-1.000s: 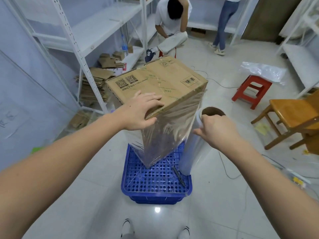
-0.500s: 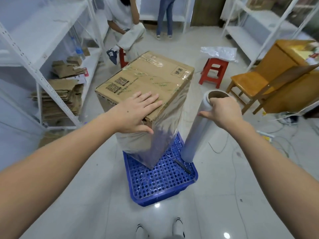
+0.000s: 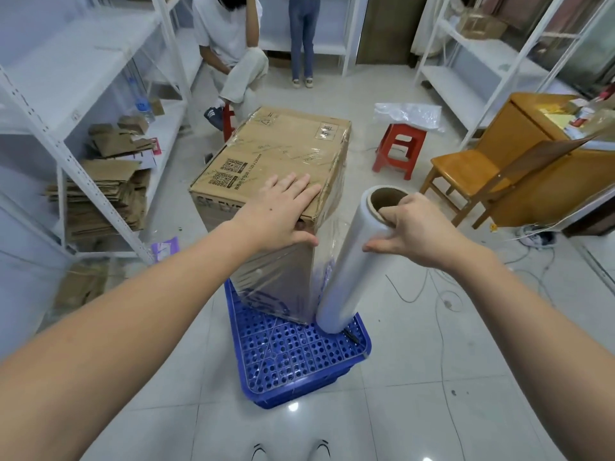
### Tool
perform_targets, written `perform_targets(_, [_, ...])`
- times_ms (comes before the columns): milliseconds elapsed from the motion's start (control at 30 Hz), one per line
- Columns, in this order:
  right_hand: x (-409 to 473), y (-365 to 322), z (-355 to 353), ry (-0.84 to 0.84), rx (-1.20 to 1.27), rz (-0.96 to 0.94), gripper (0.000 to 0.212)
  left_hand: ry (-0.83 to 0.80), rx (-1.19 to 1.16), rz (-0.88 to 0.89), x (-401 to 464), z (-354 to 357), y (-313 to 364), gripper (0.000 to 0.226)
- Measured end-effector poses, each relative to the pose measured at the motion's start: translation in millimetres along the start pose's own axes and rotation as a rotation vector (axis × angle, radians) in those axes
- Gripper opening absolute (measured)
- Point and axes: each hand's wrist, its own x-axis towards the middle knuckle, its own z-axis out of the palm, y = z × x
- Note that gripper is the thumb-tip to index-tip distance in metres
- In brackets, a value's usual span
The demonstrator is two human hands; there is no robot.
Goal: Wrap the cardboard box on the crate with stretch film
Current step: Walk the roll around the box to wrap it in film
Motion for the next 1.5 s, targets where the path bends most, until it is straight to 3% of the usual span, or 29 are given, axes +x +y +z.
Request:
perform_targets(100, [-5.9, -15.8, 4.4, -0.065, 0.059, -0.048, 0.058, -0.005, 0.027, 0.003, 4.6, -0.7, 7.4, 0.11])
perform_targets(333, [-19.5, -47.6, 15.4, -0.142, -0.011, -0.352, 0.043, -0.008, 0.089, 0.024, -6.5, 5.1, 11.7, 0.105])
perform_targets(667, [-33.0, -71.6, 37.6, -0.283, -0.097, -0.446, 0.037, 0.003, 0.09, 0.031, -13.0, 12.4, 16.2, 0.103])
perform_targets(800, [-41.1, -82.3, 37.1, -0.301, -0.192, -0.354, 0.027, -0.014, 0.057, 0.017, -10.9, 8.1, 15.7, 0.106])
perform_targets(967, [-52.6, -121.4, 50.1, -0.096, -0.294, -0.102, 0.059, -0.103, -0.084, 0.048, -8.7, -0.6, 7.4, 0.125])
perform_targets(1033, [-51.3, -134.0, 49.8, -0.035, -0.274, 0.003, 0.052, -0.151, -0.1, 0.102, -8.8, -7.6, -2.8, 0.128])
perform_targets(1100, [-52.9, -140.0, 50.6, -0.108, -0.295, 0.086, 0.042, -0.13, -0.08, 0.202, -9.2, -13.5, -19.0, 0.12])
perform_targets(1233, [-50.2, -149.0, 54.3, -0.055, -0.336, 0.269, 0.056, -0.022, -0.026, 0.374, -7.1, -10.8, -50.3, 0.099])
perform_targets(1367, [-41.8, -140.1, 60.0, 0.056, -0.396, 0.408, 0.062, -0.031, 0.016, 0.404, -1.5, 2.7, -53.2, 0.096])
perform_targets(1500, [-46.0, -136.8, 67.4, 0.083, -0.224, 0.347, 0.06, -0.029, 0.004, 0.4, 3.7, 6.9, -55.0, 0.094])
